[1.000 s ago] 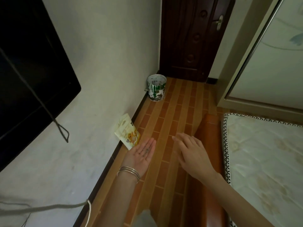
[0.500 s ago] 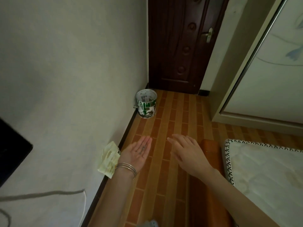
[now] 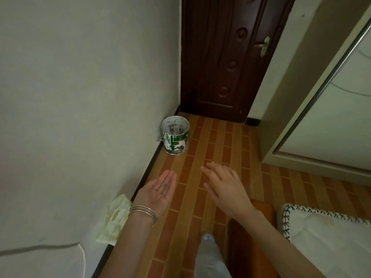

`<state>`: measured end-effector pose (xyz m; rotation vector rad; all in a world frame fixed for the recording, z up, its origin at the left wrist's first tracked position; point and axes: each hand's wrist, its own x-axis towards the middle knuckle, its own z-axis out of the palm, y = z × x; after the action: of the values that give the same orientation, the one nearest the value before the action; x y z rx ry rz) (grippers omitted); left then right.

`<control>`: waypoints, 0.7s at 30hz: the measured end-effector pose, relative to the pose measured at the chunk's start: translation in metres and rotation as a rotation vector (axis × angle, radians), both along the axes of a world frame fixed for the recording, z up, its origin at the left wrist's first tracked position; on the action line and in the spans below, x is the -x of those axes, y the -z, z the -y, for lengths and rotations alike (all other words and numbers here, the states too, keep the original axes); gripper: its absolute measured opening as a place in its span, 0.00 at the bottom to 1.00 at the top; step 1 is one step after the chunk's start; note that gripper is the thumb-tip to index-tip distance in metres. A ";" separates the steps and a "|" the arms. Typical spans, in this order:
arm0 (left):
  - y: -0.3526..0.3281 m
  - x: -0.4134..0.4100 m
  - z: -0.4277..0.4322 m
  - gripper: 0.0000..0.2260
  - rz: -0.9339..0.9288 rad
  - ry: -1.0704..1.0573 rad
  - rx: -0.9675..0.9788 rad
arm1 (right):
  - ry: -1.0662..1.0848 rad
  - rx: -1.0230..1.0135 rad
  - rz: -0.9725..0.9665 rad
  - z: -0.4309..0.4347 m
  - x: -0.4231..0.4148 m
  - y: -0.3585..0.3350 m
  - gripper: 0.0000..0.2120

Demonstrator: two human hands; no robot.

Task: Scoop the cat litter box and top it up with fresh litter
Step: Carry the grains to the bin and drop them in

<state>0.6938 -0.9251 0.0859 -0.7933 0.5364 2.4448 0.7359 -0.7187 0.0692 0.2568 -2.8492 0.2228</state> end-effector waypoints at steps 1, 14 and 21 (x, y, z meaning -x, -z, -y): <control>0.000 0.012 -0.010 0.14 -0.001 -0.012 -0.003 | -0.017 -0.007 0.008 -0.010 0.013 -0.001 0.20; -0.027 0.202 -0.143 0.17 -0.073 -0.134 -0.029 | -0.102 -0.079 0.030 -0.156 0.223 -0.042 0.22; -0.005 0.262 -0.176 0.15 -0.049 -0.194 -0.037 | -0.123 -0.027 0.039 -0.198 0.285 -0.026 0.24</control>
<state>0.4319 -0.7489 0.0911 -0.8052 0.4485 2.6498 0.4510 -0.5207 0.0951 0.4393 -2.8790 0.2156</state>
